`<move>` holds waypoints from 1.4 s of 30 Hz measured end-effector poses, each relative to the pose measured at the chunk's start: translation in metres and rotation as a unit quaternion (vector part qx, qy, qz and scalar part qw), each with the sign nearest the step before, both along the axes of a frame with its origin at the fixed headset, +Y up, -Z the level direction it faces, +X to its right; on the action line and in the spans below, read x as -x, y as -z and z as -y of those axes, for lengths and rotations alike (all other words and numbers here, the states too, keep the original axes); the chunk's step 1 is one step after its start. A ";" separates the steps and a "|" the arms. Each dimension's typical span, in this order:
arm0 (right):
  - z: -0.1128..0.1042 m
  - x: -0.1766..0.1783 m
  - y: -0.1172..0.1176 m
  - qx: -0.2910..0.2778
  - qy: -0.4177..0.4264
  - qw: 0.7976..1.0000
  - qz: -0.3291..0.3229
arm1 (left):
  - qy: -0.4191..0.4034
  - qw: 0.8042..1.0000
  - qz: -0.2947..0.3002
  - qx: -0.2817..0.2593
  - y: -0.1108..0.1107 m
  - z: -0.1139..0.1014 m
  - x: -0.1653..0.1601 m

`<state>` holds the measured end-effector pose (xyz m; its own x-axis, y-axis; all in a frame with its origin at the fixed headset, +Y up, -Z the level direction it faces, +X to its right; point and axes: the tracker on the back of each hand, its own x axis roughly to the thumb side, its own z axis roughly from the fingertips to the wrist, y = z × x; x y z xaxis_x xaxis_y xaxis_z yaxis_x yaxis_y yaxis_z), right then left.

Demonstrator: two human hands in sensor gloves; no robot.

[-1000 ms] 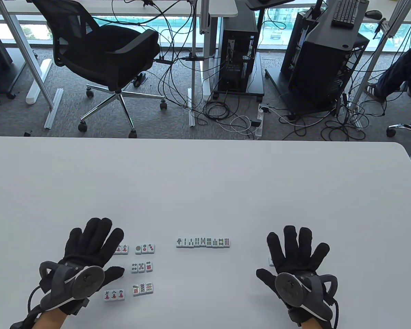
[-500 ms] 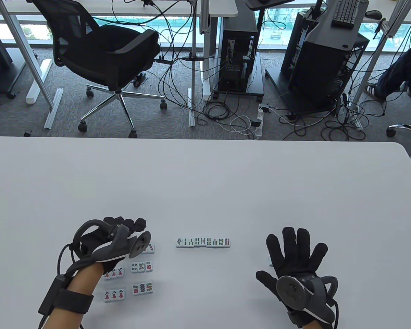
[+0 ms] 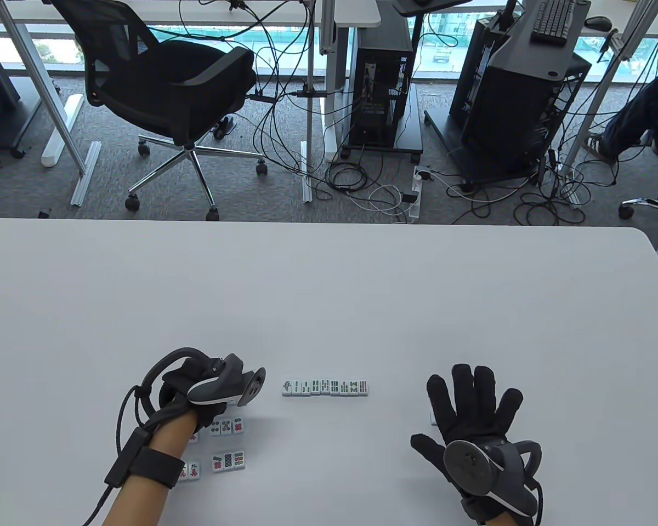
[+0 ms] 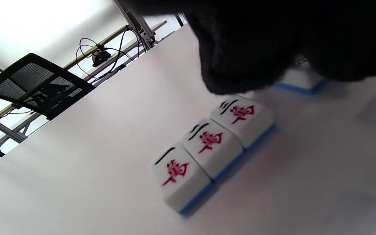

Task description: Mahjong suit sorting

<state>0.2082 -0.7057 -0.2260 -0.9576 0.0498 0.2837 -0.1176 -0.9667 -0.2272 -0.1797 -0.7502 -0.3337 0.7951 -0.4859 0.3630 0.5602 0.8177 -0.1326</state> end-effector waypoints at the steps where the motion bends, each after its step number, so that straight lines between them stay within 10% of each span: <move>1: 0.000 0.000 0.000 0.000 0.000 1.000 0.000 | -0.004 1.000 -0.002 0.003 0.000 0.002 0.000; 19: 0.000 0.000 0.000 0.013 0.001 1.000 0.004 | -0.101 0.995 0.006 -0.007 -0.019 -0.035 -0.033; 37: 0.002 0.004 0.000 0.018 0.005 1.000 -0.005 | -0.060 0.995 0.075 0.032 -0.047 0.007 -0.089; 42: 0.003 0.005 0.000 0.021 0.004 1.000 -0.007 | -0.054 0.997 0.060 0.010 -0.047 -0.016 -0.085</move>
<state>0.2030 -0.7082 -0.2256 -0.9532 0.0698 0.2940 -0.1285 -0.9743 -0.1850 -0.0951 -0.7341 -0.2864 0.7924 -0.3916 0.4677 0.4819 0.8719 -0.0866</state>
